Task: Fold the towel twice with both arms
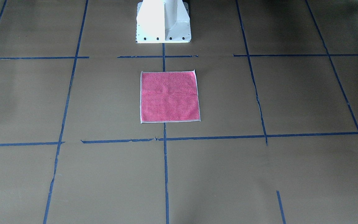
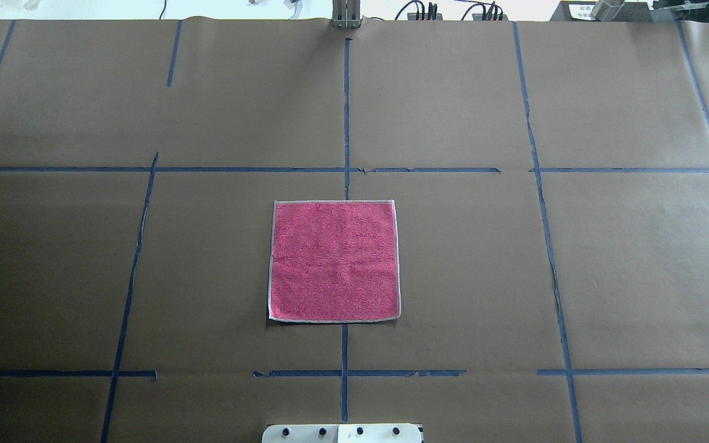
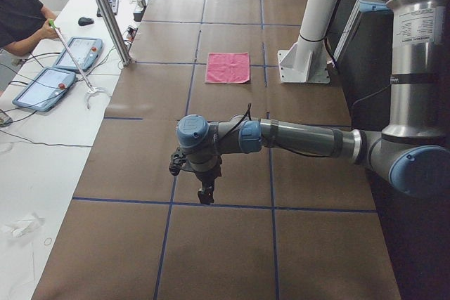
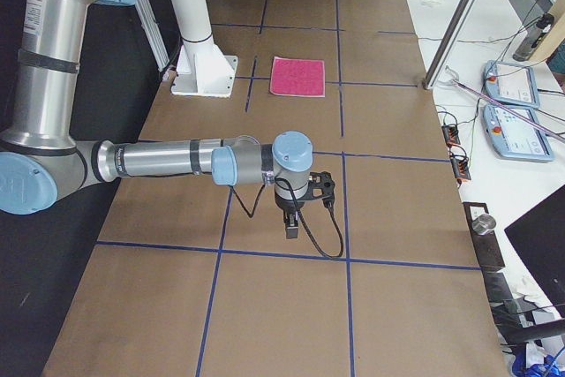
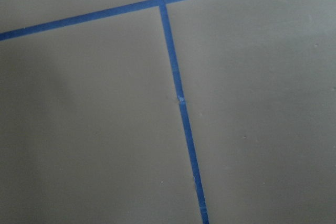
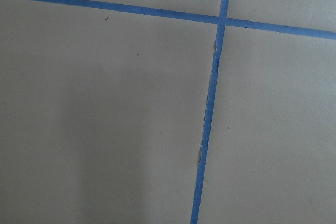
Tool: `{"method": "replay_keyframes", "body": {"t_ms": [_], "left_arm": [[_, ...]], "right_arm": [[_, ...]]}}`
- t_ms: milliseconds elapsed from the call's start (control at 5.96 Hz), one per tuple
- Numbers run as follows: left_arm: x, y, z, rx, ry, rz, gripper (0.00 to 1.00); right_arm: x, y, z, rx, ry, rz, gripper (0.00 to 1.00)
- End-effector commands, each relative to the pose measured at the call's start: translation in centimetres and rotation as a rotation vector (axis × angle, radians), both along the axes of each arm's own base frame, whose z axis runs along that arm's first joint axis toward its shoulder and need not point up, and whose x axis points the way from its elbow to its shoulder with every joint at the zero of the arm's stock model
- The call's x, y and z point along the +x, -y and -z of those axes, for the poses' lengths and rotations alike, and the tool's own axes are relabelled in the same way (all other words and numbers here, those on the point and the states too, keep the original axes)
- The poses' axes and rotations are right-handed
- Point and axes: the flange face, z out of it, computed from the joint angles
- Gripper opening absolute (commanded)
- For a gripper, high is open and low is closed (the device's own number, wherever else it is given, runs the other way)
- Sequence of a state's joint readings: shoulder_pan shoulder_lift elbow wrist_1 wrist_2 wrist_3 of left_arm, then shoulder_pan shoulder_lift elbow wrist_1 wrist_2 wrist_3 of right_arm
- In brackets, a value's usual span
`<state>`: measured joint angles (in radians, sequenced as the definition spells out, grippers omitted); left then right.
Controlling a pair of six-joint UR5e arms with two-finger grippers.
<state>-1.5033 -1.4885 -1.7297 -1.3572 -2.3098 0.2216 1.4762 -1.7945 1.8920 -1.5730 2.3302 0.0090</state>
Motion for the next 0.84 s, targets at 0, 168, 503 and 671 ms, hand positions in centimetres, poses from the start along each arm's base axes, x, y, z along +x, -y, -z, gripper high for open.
{"method": "replay_keyframes", "body": {"t_ms": [0, 168, 503, 671], "left_arm": [[0.15, 0.38, 0.42, -0.002, -0.025, 0.009, 1.00], [0.07, 0.02, 0.24, -0.002, -0.018, 0.010, 1.00], [0.07, -0.03, 0.40, -0.003, -0.028, 0.016, 1.00], [0.02, 0.00, 1.03, 0.007, -0.030, 0.017, 1.00]], "right_arm": [[0.05, -0.77, -0.15, -0.005, -0.001, 0.002, 1.00], [0.05, -0.78, -0.08, -0.004, -0.001, 0.002, 1.00], [-0.03, -0.59, 0.06, 0.007, 0.000, 0.003, 1.00], [-0.13, -0.51, 0.34, 0.014, 0.015, 0.006, 1.00]]}}
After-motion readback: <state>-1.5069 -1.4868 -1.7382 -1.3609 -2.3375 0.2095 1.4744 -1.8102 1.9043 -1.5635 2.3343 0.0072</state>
